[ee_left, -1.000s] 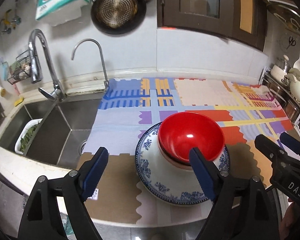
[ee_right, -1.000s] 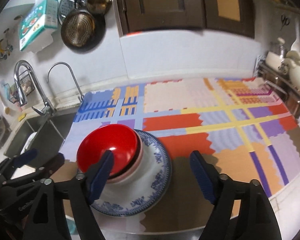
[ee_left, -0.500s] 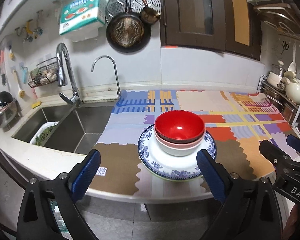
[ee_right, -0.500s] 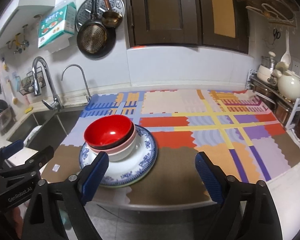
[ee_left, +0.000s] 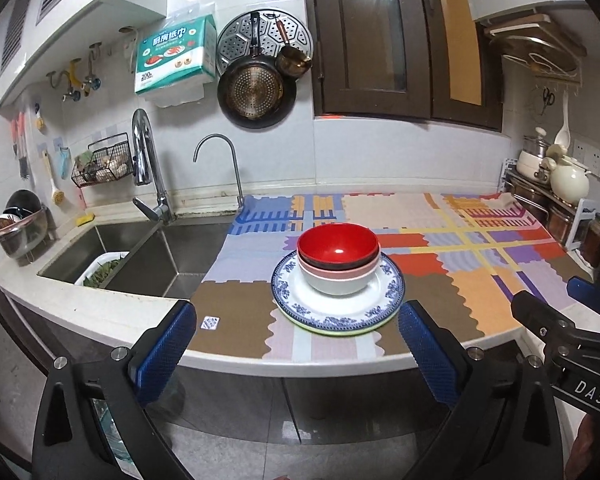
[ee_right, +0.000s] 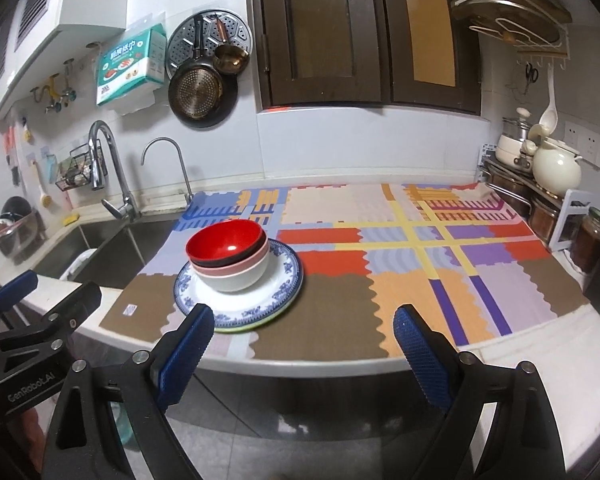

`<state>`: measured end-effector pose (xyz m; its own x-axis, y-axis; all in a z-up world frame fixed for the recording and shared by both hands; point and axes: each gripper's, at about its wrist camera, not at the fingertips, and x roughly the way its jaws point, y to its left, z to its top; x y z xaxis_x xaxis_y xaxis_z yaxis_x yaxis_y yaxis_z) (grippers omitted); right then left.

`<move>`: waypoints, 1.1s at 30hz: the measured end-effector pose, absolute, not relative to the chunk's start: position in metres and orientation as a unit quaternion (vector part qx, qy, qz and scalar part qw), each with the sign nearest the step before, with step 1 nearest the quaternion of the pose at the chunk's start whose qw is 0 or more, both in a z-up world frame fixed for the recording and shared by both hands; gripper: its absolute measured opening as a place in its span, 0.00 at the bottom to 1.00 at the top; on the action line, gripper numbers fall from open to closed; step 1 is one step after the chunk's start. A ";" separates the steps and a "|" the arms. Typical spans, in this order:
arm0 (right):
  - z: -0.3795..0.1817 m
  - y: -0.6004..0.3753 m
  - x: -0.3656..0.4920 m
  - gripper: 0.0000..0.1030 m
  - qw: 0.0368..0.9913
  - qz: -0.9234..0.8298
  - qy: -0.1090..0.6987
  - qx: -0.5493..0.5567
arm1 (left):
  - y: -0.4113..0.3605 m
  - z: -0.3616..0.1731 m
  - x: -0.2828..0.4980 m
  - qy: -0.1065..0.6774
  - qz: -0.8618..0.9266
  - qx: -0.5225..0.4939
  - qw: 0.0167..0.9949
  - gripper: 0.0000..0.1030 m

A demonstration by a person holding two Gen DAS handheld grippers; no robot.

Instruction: Organize plates and bowls

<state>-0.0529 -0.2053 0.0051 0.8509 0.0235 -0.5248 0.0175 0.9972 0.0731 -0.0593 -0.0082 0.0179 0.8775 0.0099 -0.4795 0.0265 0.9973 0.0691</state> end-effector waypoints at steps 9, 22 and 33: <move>0.008 -0.208 -0.082 0.89 0.963 -0.005 0.266 0.035 | -0.013 0.018 -0.087 0.242 -0.006 0.045 0.969 1.00; 0.013 -0.206 -0.109 0.89 0.967 -0.008 0.255 0.028 | -0.013 0.023 -0.110 0.231 -0.010 0.045 0.972 1.00; 0.016 -0.203 -0.119 0.89 0.967 -0.006 0.252 0.027 | -0.012 0.025 -0.122 0.226 -0.009 0.046 0.973 1.00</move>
